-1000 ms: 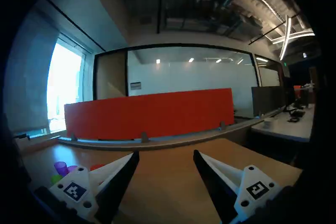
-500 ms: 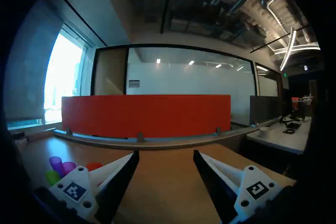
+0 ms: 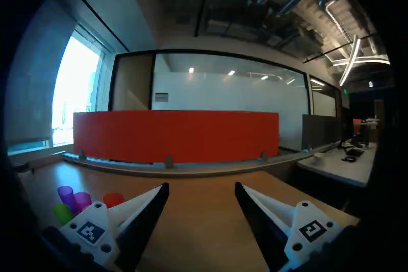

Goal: Pour water

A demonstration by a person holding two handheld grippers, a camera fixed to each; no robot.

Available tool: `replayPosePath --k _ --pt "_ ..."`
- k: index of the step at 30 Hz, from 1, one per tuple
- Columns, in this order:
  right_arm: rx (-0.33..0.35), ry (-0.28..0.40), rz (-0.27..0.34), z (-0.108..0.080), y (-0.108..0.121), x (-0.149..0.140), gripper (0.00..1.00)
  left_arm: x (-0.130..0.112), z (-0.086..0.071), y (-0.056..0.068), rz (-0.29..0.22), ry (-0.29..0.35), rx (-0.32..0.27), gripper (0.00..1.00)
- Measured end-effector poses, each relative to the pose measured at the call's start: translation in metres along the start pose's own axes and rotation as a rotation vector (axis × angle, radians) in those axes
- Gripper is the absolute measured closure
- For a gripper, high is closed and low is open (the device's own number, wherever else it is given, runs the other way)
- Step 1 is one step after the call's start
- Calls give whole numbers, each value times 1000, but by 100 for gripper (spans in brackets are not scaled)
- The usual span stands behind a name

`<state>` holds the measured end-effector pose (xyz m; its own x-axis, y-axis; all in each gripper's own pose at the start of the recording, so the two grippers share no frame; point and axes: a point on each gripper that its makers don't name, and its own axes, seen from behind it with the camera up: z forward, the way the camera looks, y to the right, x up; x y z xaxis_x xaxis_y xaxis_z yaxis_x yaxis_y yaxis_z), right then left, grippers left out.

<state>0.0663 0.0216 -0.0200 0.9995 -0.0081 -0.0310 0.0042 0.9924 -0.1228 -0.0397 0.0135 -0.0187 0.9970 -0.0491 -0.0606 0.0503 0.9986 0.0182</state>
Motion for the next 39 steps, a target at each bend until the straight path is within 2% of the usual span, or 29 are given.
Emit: replayPosePath --k 18,27,39 --pt "4 1 -8 0 -5 5 1 -16 4 -5 -7 -34 10 3" --pt "2 1 -5 -1 -2 5 1 -23 7 -1 20 -54 7 3" --pt "14 9 -6 -2 -4 7 1 -24 8 -1 21 -54 8 3"
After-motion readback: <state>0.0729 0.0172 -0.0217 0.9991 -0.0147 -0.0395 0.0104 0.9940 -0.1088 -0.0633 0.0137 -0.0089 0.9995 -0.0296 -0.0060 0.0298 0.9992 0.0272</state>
